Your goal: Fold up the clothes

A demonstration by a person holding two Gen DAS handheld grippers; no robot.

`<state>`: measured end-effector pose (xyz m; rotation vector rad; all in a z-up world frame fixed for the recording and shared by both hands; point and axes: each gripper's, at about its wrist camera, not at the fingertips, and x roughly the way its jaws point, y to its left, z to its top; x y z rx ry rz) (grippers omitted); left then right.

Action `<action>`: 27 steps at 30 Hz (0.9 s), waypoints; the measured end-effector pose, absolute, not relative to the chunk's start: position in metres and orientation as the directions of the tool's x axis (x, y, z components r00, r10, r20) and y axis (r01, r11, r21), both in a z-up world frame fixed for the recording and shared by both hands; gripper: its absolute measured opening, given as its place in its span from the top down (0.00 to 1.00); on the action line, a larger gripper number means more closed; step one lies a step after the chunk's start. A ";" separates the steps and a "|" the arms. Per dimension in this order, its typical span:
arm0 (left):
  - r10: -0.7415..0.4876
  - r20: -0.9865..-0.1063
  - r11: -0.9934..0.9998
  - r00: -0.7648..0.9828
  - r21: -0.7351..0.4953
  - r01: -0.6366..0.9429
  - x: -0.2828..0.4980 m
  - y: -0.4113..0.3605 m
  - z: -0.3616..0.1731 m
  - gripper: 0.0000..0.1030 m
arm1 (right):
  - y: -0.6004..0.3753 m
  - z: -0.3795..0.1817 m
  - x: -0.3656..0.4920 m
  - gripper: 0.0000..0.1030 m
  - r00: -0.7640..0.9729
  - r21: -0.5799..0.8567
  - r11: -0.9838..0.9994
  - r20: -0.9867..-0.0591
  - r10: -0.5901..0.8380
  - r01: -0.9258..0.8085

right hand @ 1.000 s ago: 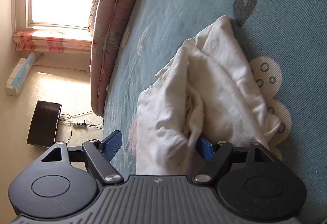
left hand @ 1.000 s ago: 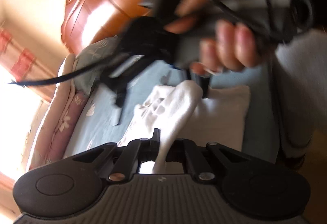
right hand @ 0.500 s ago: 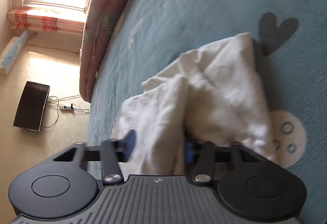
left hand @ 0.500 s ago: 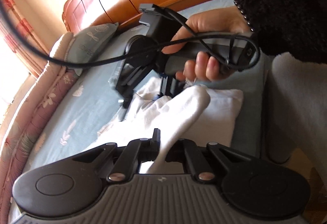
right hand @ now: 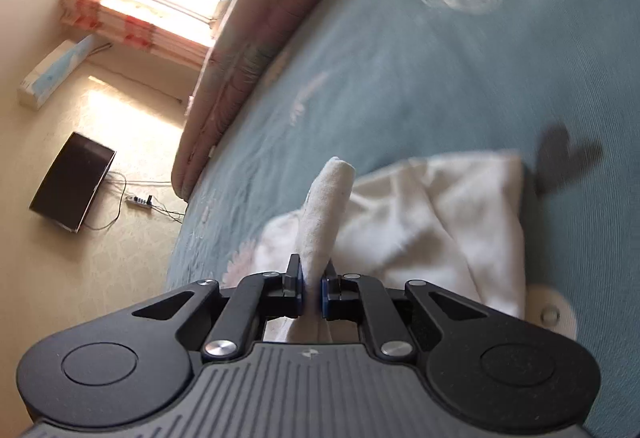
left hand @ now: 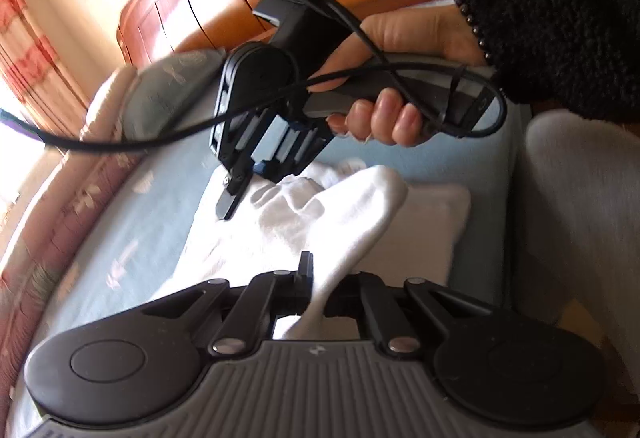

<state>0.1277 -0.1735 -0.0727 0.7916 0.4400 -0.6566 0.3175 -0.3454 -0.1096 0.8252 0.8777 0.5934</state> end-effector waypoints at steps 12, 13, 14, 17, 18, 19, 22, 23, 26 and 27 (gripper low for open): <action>-0.374 -0.647 0.415 0.665 0.524 0.744 0.122 -0.208 -0.104 0.98 | -0.373 -0.128 0.310 0.89 0.527 0.737 0.674 -0.553 0.645 -0.051; -0.375 -0.645 0.413 0.665 0.526 0.743 0.122 -0.208 -0.103 0.98 | -0.375 -0.129 0.308 0.89 0.533 0.748 0.662 -0.542 0.650 -0.047; -0.380 -0.642 0.411 0.666 0.529 0.743 0.121 -0.208 -0.102 0.98 | -0.376 -0.130 0.306 0.89 0.539 0.756 0.652 -0.531 0.654 -0.046; -0.389 -0.637 0.402 0.665 0.533 0.745 0.123 -0.213 -0.102 0.98 | -0.378 -0.118 0.303 0.89 0.549 0.736 0.672 -0.529 0.647 -0.084; -0.388 -0.641 0.399 0.662 0.531 0.748 0.125 -0.215 -0.105 0.98 | -0.379 -0.116 0.303 0.89 0.552 0.728 0.680 -0.533 0.641 -0.088; -0.386 -0.646 0.396 0.659 0.529 0.751 0.126 -0.217 -0.108 0.98 | -0.379 -0.117 0.303 0.89 0.551 0.717 0.691 -0.543 0.633 -0.088; -0.382 -0.660 0.387 0.647 0.522 0.760 0.130 -0.223 -0.118 0.98 | -0.380 -0.128 0.304 0.85 0.544 0.694 0.717 -0.579 0.607 -0.061; -0.378 -0.662 0.385 0.648 0.524 0.760 0.130 -0.222 -0.120 0.96 | -0.382 -0.130 0.303 0.82 0.549 0.700 0.712 -0.576 0.606 -0.052; -0.388 -0.660 0.387 0.643 0.516 0.764 0.125 -0.213 -0.116 0.88 | -0.393 -0.126 0.294 0.71 0.576 0.702 0.711 -0.568 0.588 -0.032; -0.398 -0.658 0.390 0.639 0.509 0.767 0.123 -0.208 -0.112 0.87 | -0.396 -0.120 0.289 0.68 0.593 0.683 0.729 -0.572 0.566 -0.037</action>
